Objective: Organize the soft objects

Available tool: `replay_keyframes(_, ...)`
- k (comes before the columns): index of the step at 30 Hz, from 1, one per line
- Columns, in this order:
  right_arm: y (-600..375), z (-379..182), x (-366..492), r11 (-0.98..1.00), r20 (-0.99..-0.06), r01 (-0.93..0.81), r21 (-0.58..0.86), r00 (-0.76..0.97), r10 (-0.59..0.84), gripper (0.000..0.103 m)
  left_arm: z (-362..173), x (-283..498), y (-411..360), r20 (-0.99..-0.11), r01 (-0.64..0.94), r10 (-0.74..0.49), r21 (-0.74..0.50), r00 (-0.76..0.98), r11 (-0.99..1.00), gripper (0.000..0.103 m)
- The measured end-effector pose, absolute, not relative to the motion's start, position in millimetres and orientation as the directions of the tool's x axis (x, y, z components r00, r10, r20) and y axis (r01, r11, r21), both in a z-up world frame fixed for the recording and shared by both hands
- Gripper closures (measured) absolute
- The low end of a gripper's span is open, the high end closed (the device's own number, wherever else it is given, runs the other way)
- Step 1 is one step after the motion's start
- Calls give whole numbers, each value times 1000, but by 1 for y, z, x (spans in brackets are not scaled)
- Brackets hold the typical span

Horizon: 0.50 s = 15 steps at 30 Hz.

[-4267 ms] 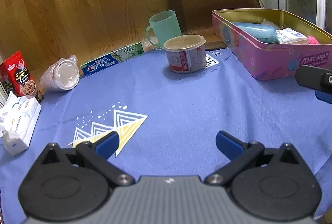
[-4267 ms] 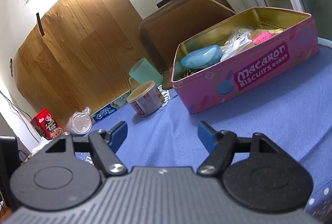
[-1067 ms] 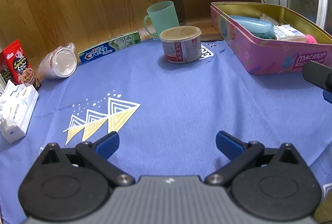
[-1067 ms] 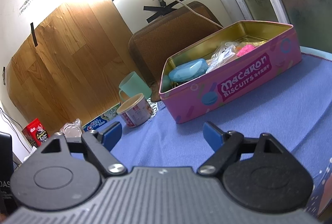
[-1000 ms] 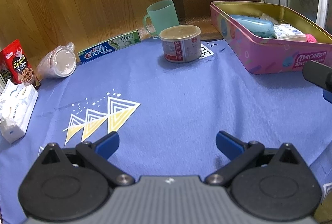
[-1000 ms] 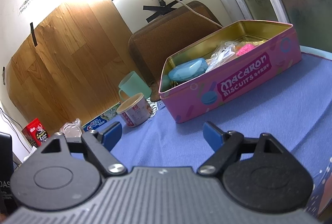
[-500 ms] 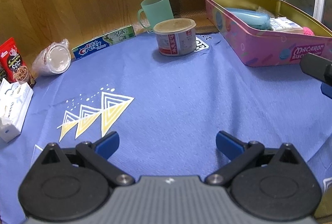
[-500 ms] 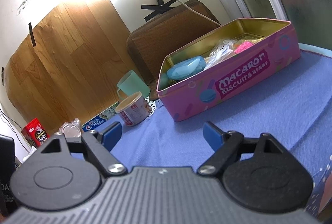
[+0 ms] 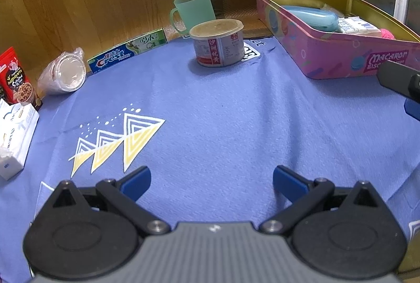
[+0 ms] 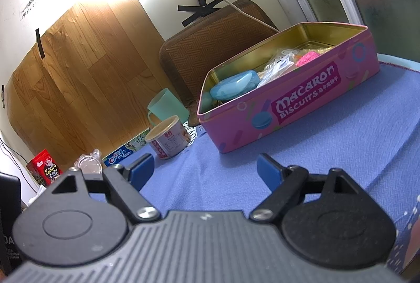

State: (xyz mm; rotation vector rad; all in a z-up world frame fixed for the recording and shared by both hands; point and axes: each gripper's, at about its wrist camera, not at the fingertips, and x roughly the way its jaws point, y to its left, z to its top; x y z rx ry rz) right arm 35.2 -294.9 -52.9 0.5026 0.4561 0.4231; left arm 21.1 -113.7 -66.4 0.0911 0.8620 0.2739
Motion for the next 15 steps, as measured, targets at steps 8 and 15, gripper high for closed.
replay_keyframes(8, -295, -53, 35, 795, -308, -271, 543, 816, 489, 16, -67, 22, -115, -740, -192, 268, 189, 617, 963, 0)
replay_keyframes(15, -296, -53, 36, 794, -308, -272, 543, 816, 490, 16, -67, 22, -117, -740, -191, 267, 188, 617, 963, 0)
